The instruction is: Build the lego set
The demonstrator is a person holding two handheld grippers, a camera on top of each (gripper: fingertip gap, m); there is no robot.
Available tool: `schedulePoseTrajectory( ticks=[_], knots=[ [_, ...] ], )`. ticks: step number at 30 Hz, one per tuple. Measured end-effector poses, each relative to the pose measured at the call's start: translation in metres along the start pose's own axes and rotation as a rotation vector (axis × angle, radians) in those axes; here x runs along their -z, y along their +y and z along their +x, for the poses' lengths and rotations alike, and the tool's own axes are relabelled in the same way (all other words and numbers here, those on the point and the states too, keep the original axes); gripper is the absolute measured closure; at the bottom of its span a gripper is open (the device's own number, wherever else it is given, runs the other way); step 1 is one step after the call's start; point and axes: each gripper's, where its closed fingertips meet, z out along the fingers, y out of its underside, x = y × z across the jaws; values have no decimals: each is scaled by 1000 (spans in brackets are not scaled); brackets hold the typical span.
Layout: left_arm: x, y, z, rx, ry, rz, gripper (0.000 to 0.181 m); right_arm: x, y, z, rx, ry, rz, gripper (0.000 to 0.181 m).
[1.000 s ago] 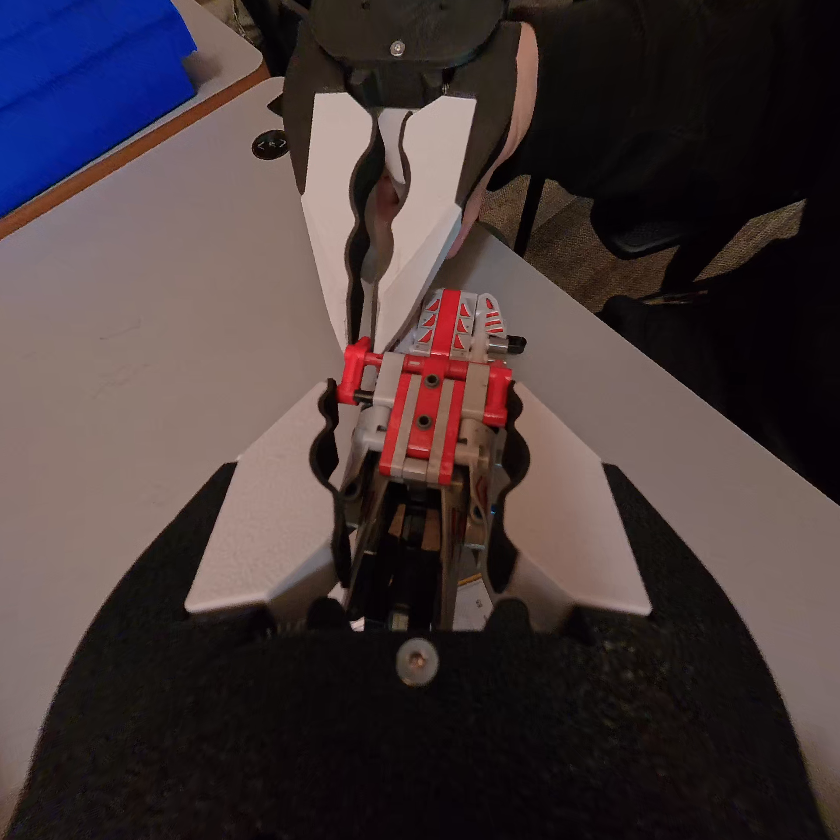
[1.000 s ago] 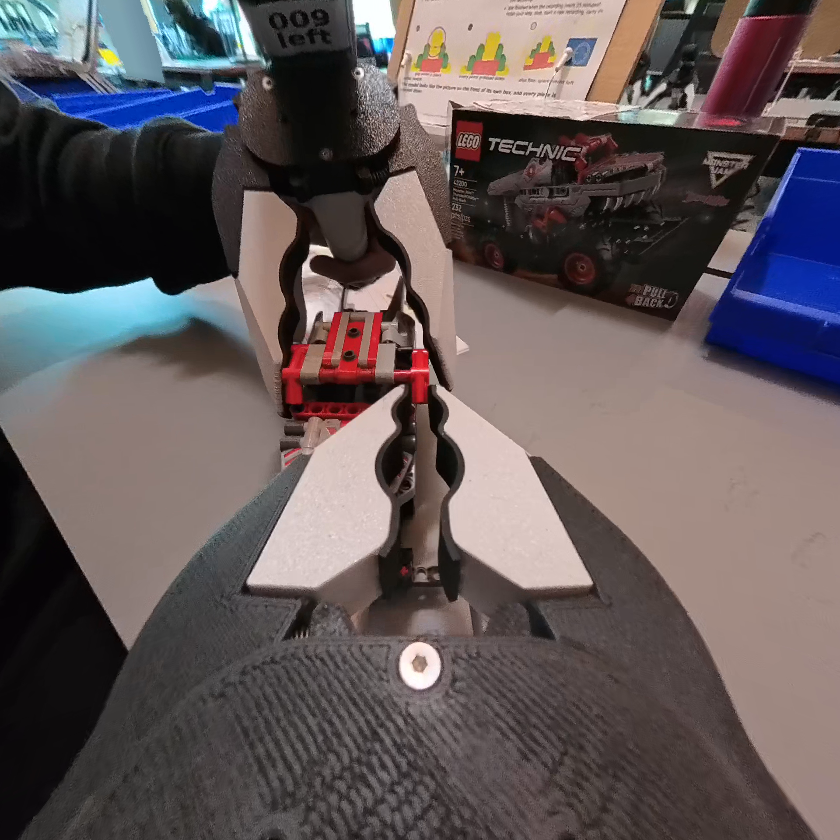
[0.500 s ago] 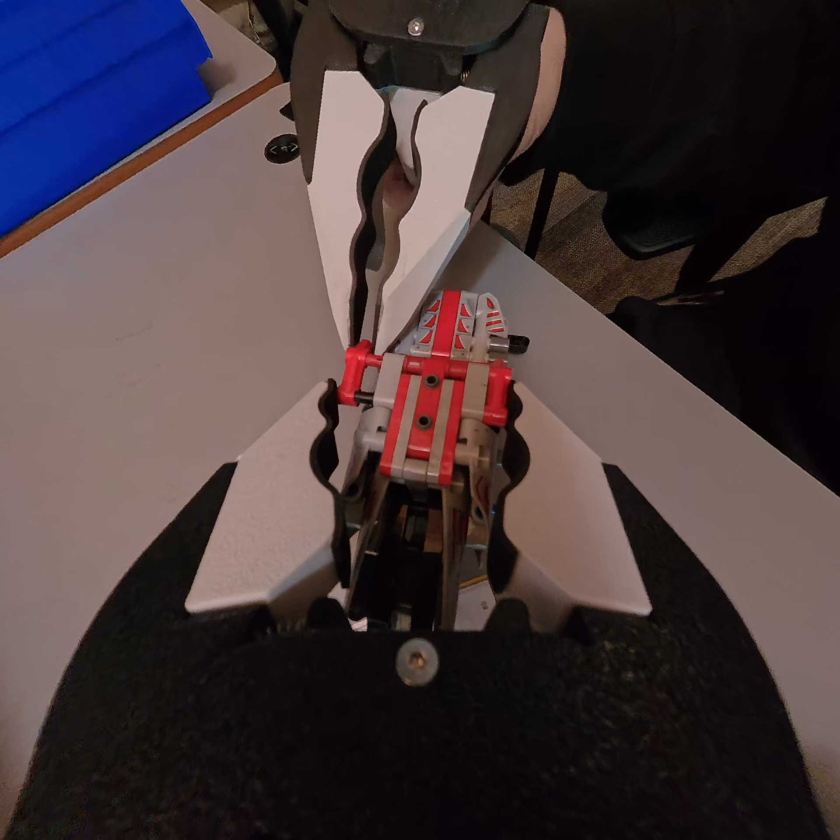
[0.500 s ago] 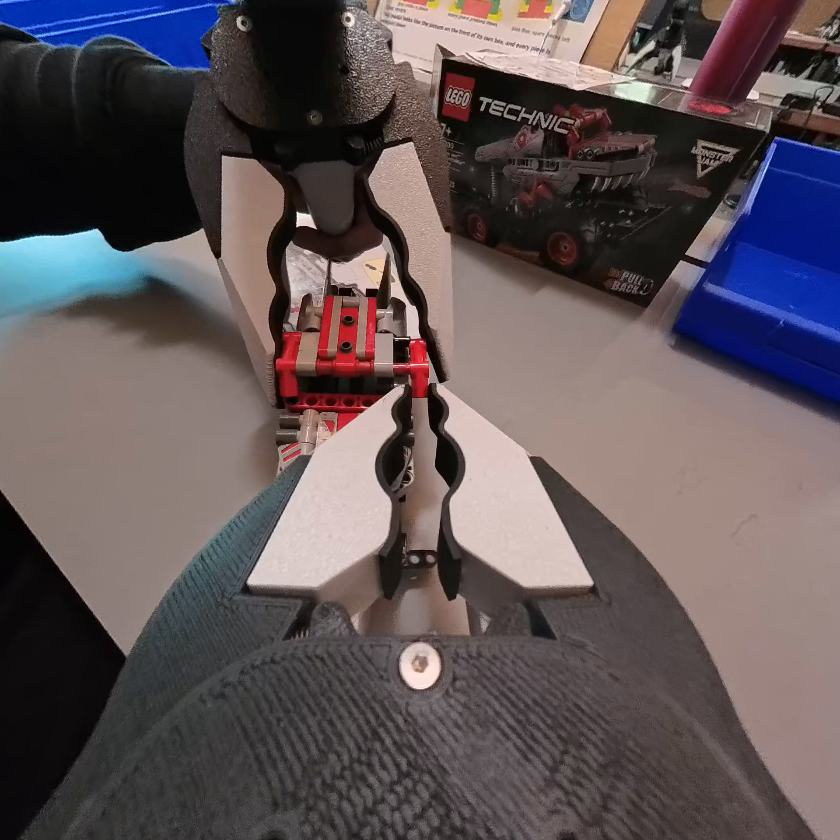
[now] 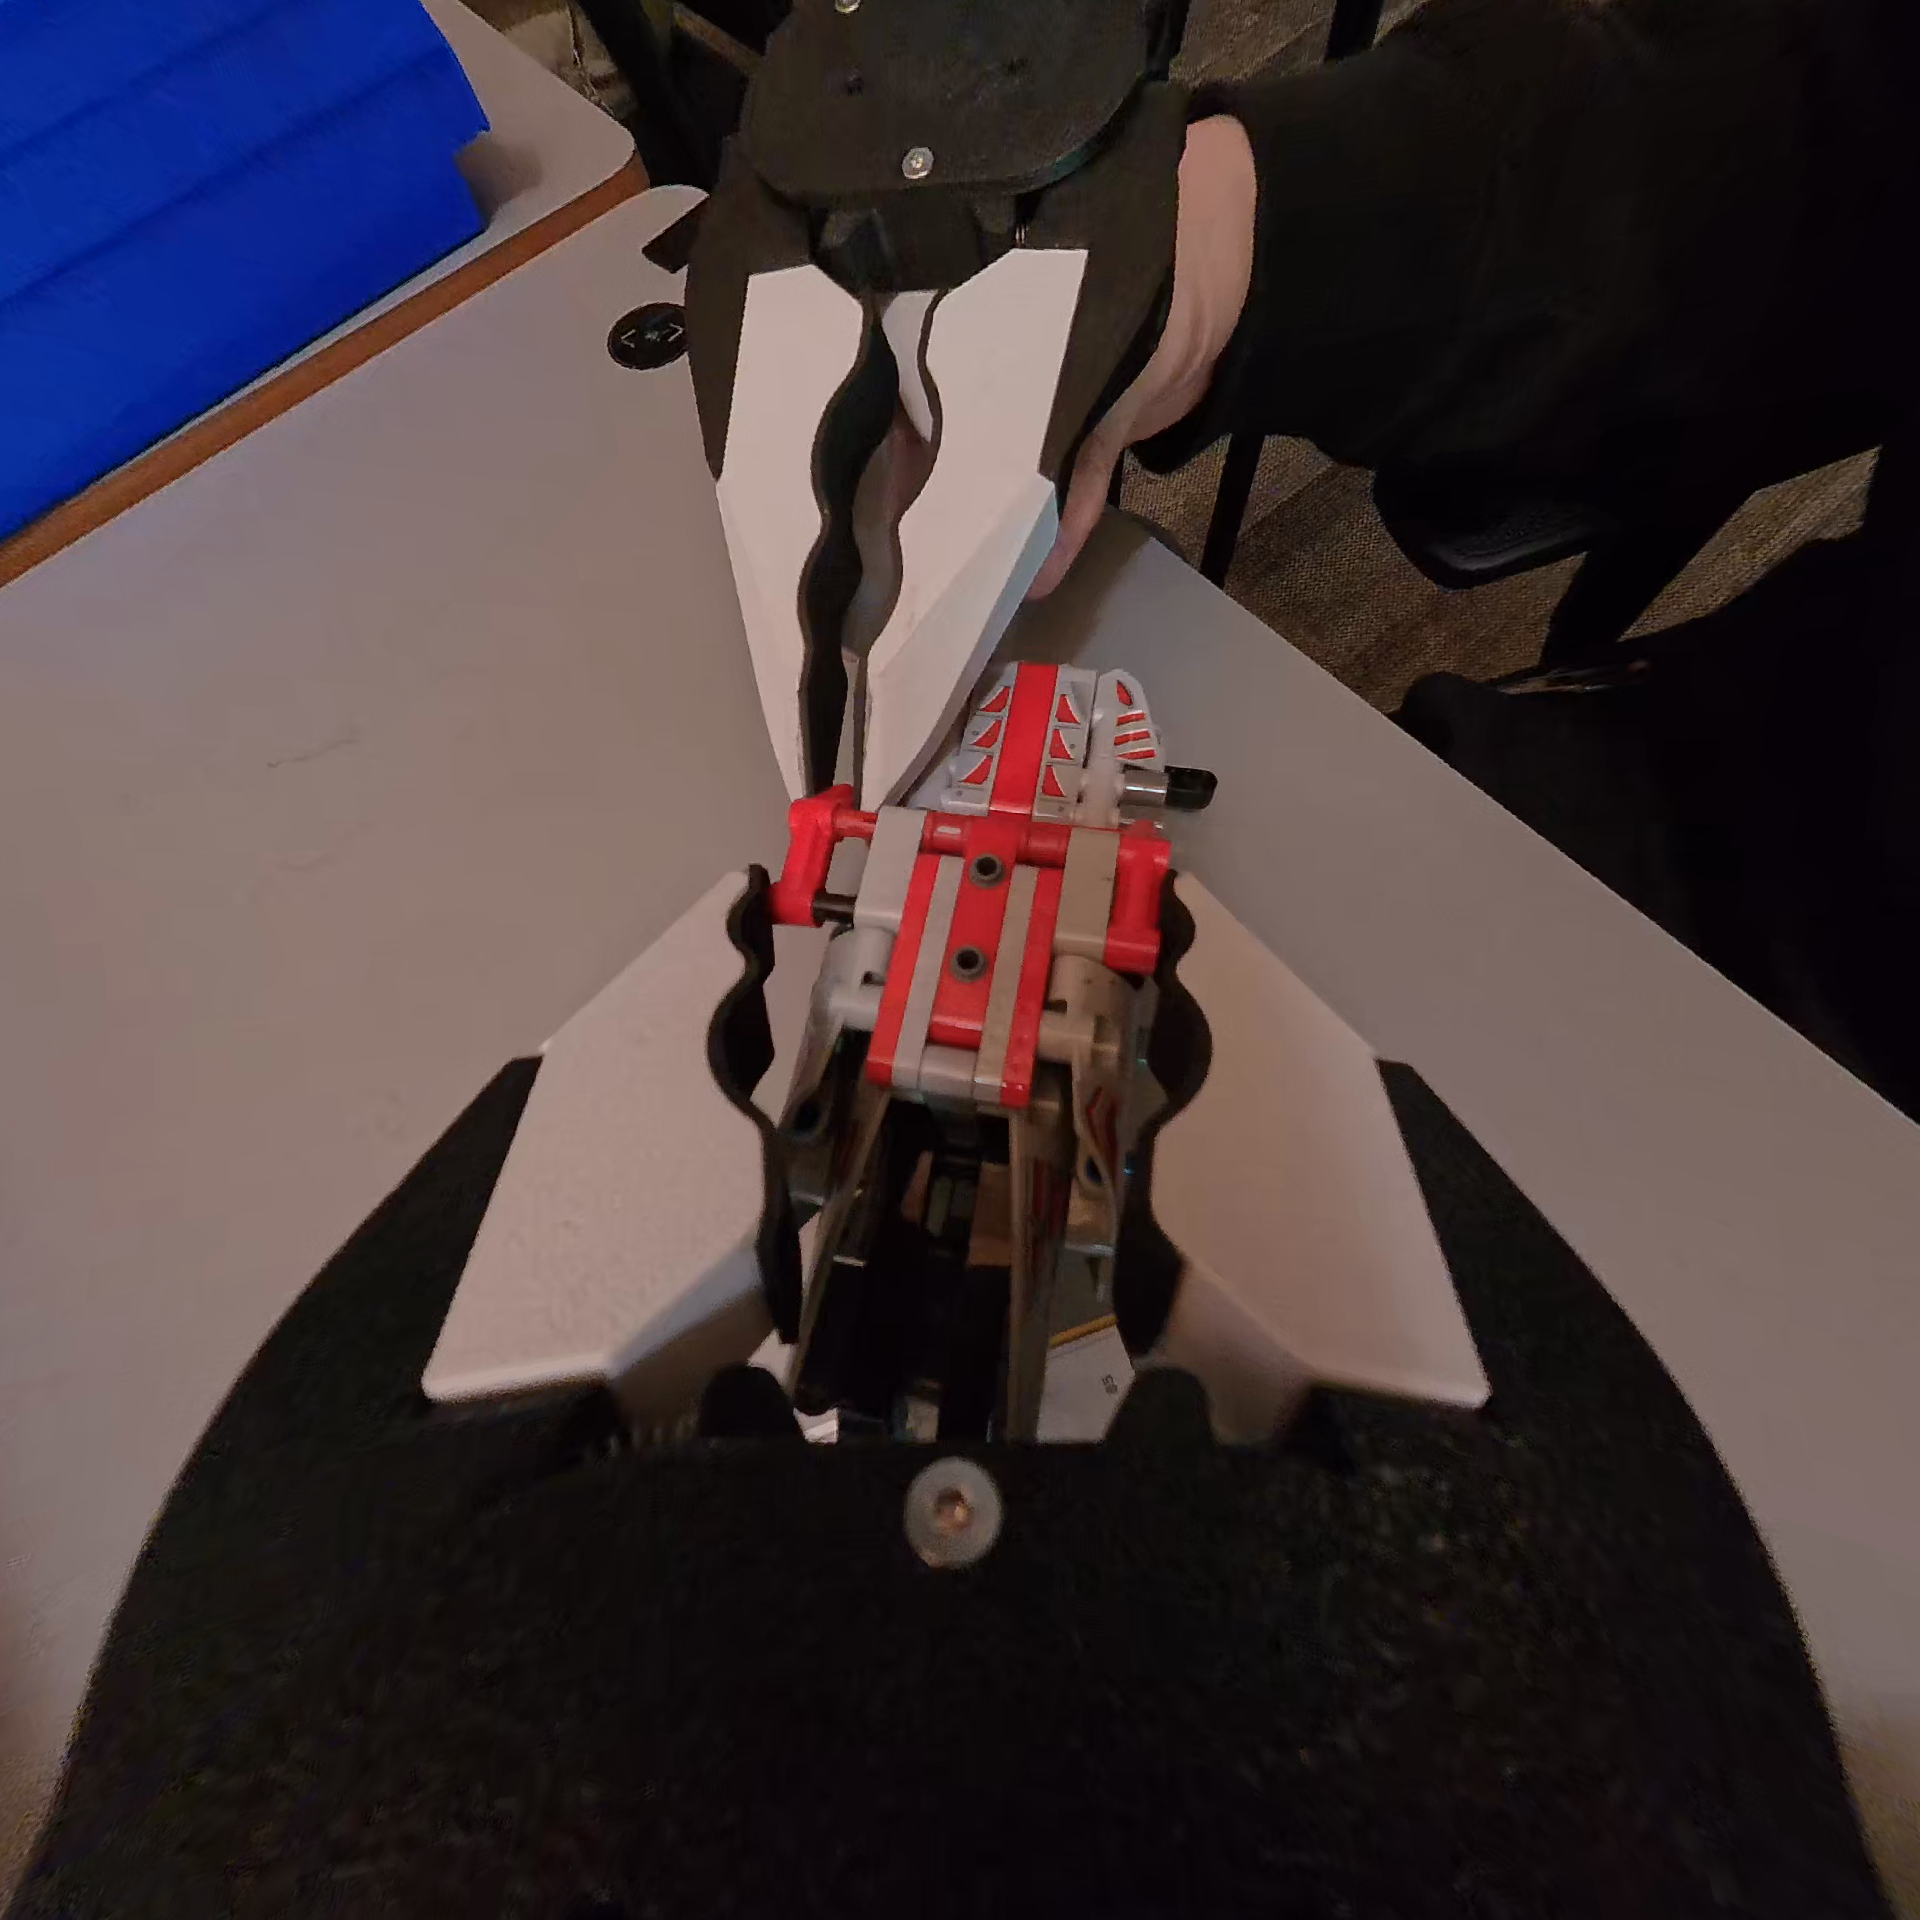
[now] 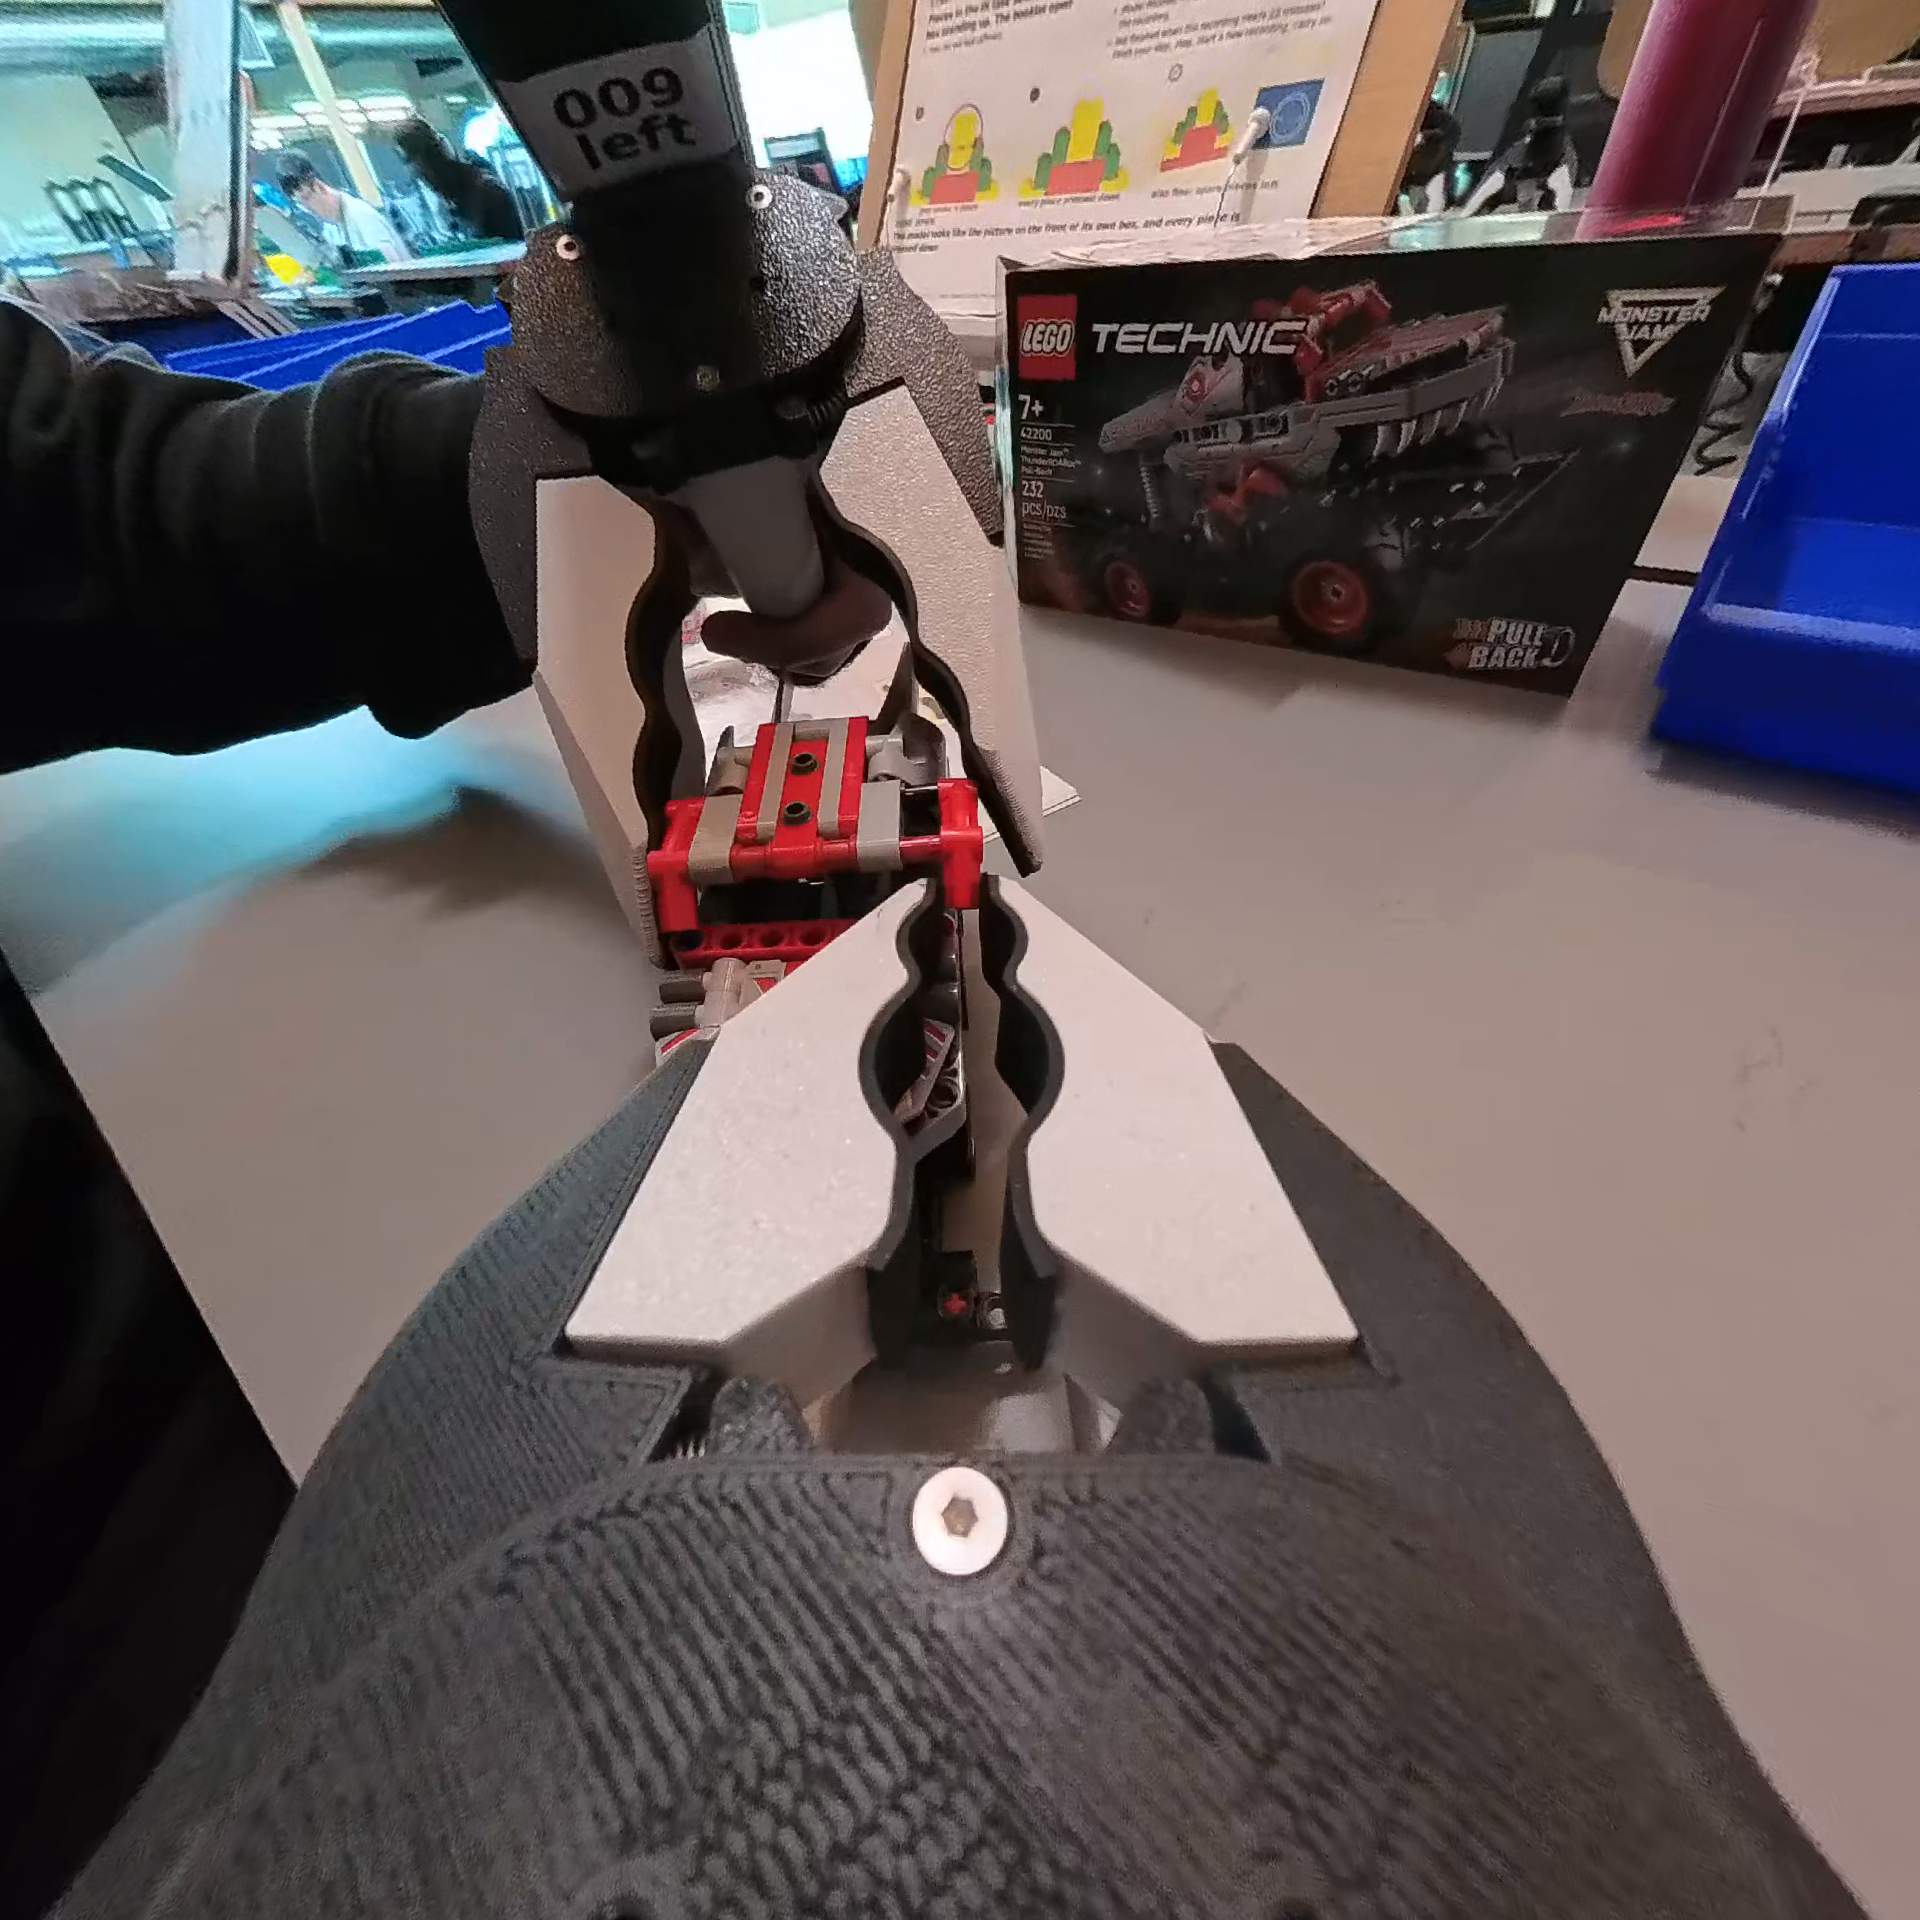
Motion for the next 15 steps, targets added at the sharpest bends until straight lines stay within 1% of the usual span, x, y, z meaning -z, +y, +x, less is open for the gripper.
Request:
schedulePoseTrajectory(
  ticks=[4,6,10,15],
  knots=[
    [0,0,1,-14,-1,-4,111,0,1,-2,-20,-15,-11,176],
    [0,0,1,-16,-3,-3,111,0,1,-2,9,0,-28,176],
    [-1,-1,0,-36,-22,2,111,2,0,-1,133,61,-96,176],
    [-1,-1,-3,0,-19,-4,110,0,0,5,315,152,-141,176]
  ],
)
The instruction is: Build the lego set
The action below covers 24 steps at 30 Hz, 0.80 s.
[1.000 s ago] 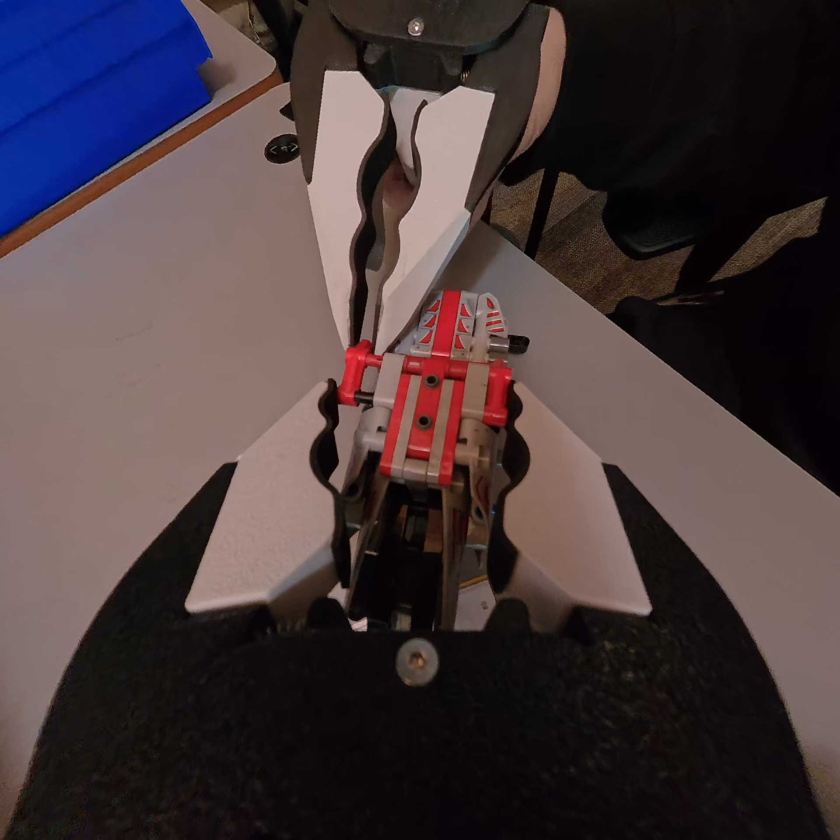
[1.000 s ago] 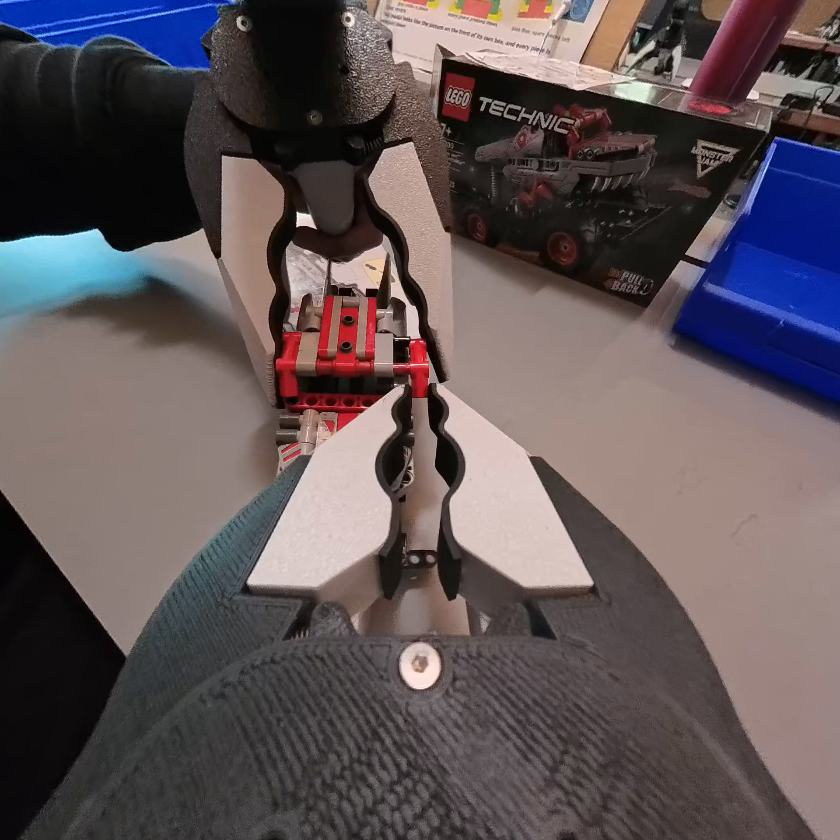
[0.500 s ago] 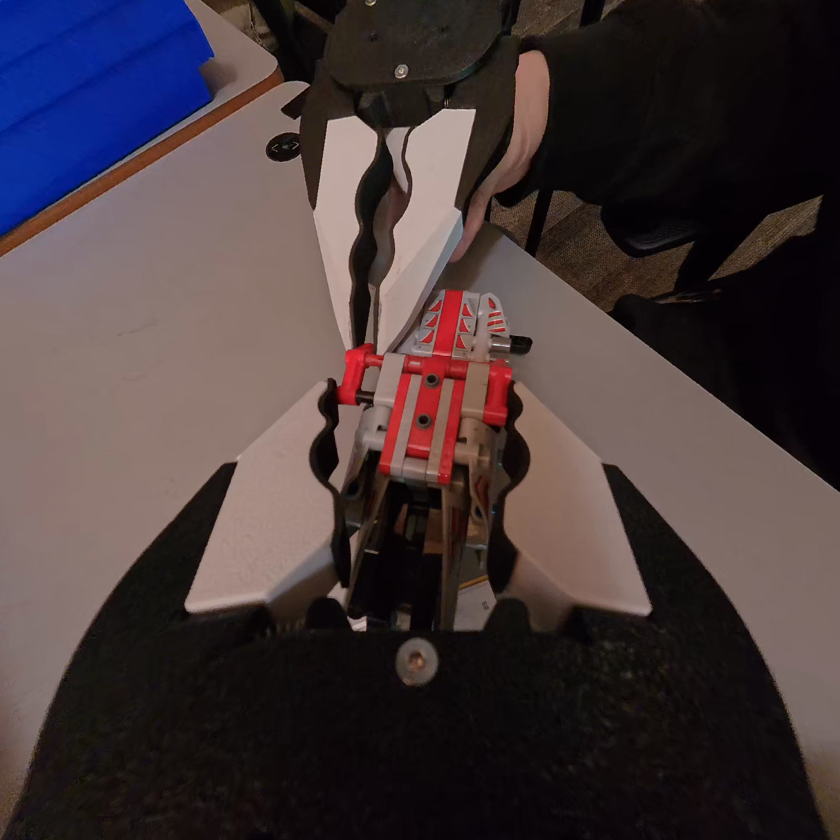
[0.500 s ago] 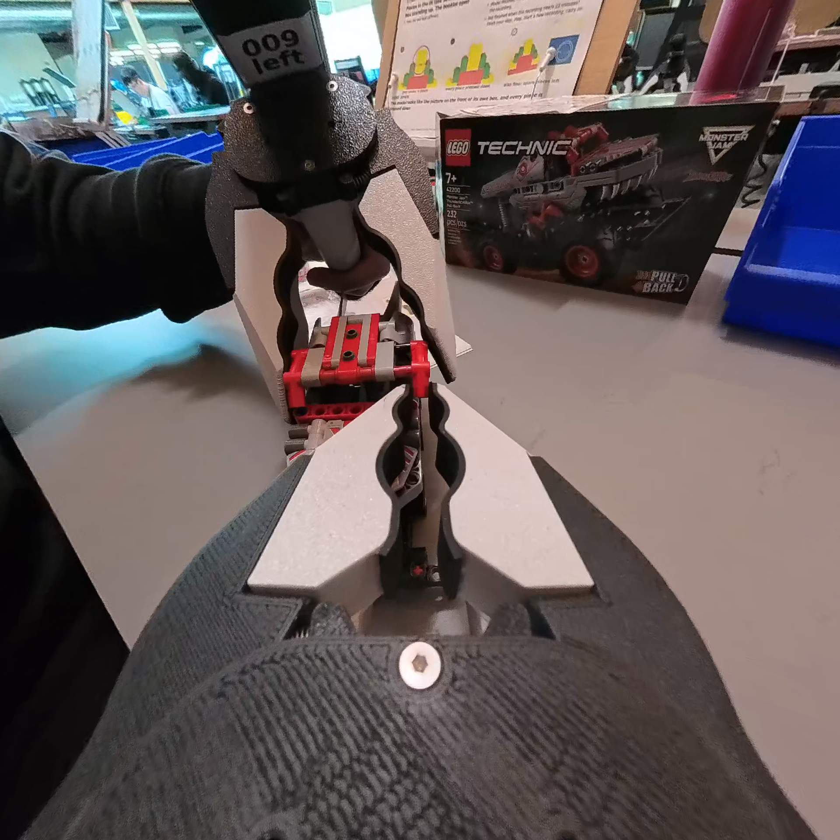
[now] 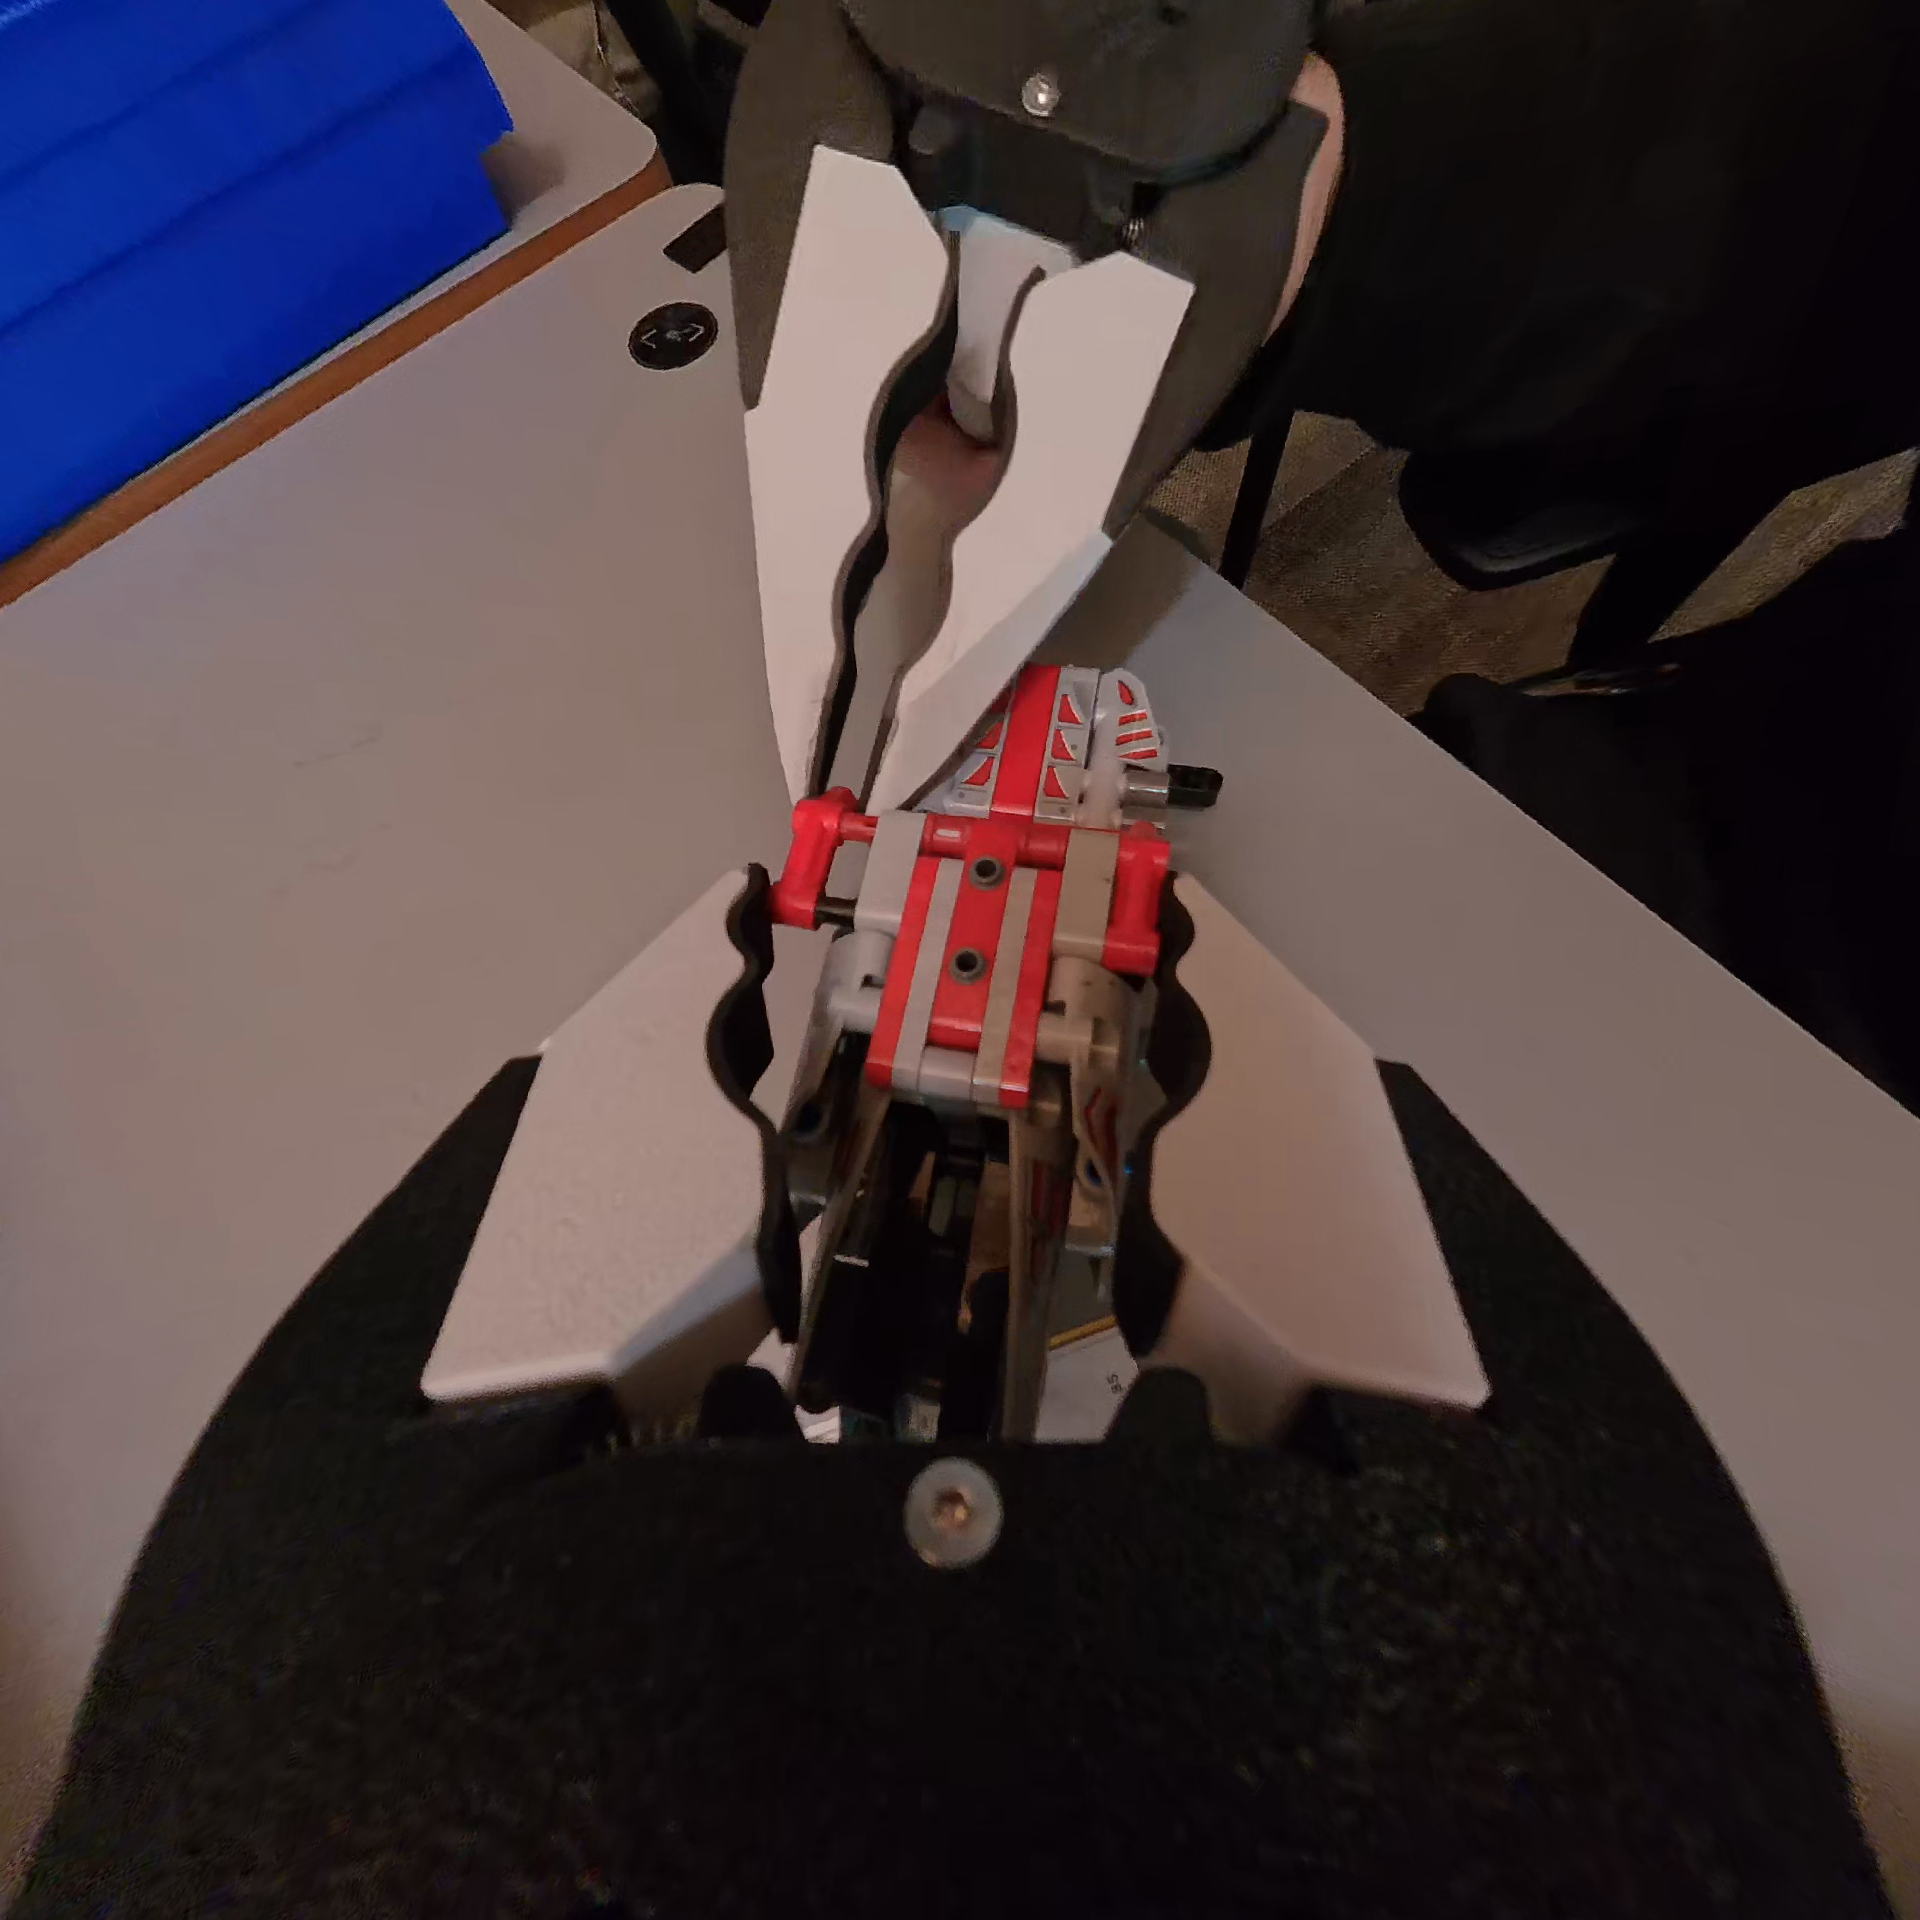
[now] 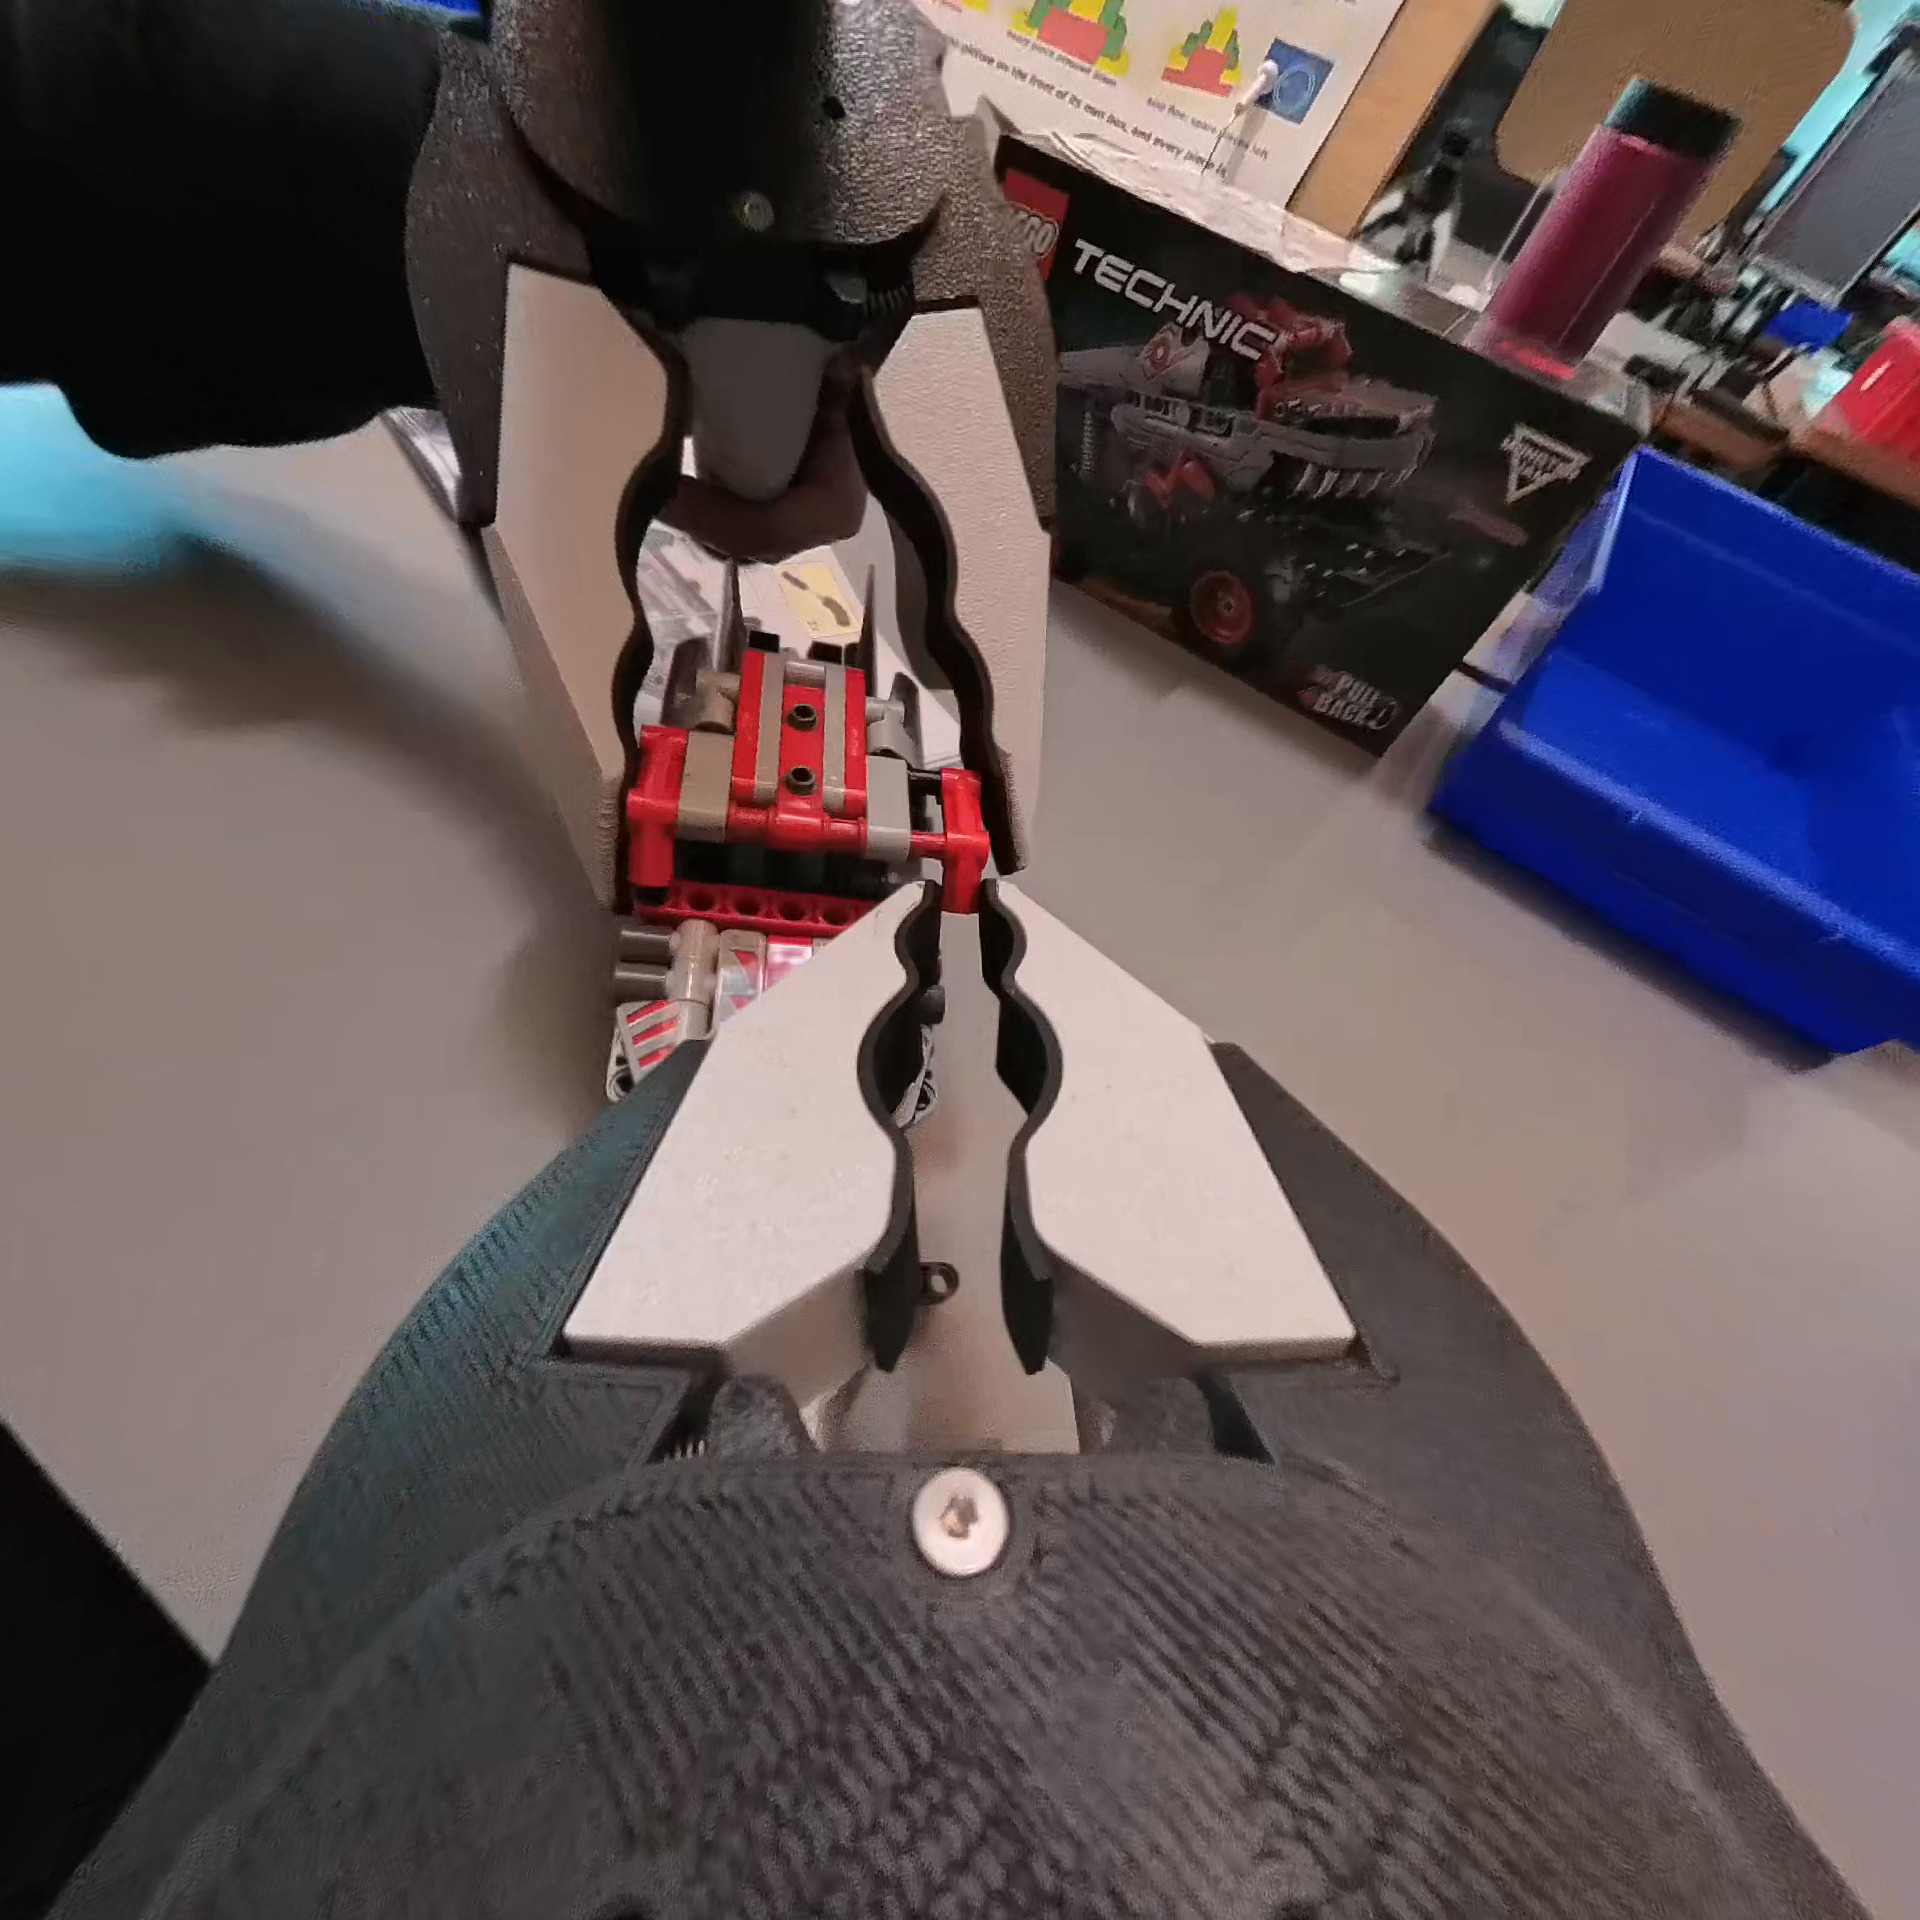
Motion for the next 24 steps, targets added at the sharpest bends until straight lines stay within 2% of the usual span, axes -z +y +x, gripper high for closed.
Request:
schedulePoseTrajectory(
  ticks=[8,24],
  knots=[
    [0,-1,0,-41,-17,12,111,1,-1,-1,-57,-48,104,176],
    [1,0,-1,-33,-20,8,111,-1,0,0,-94,-56,59,176]
  ],
)
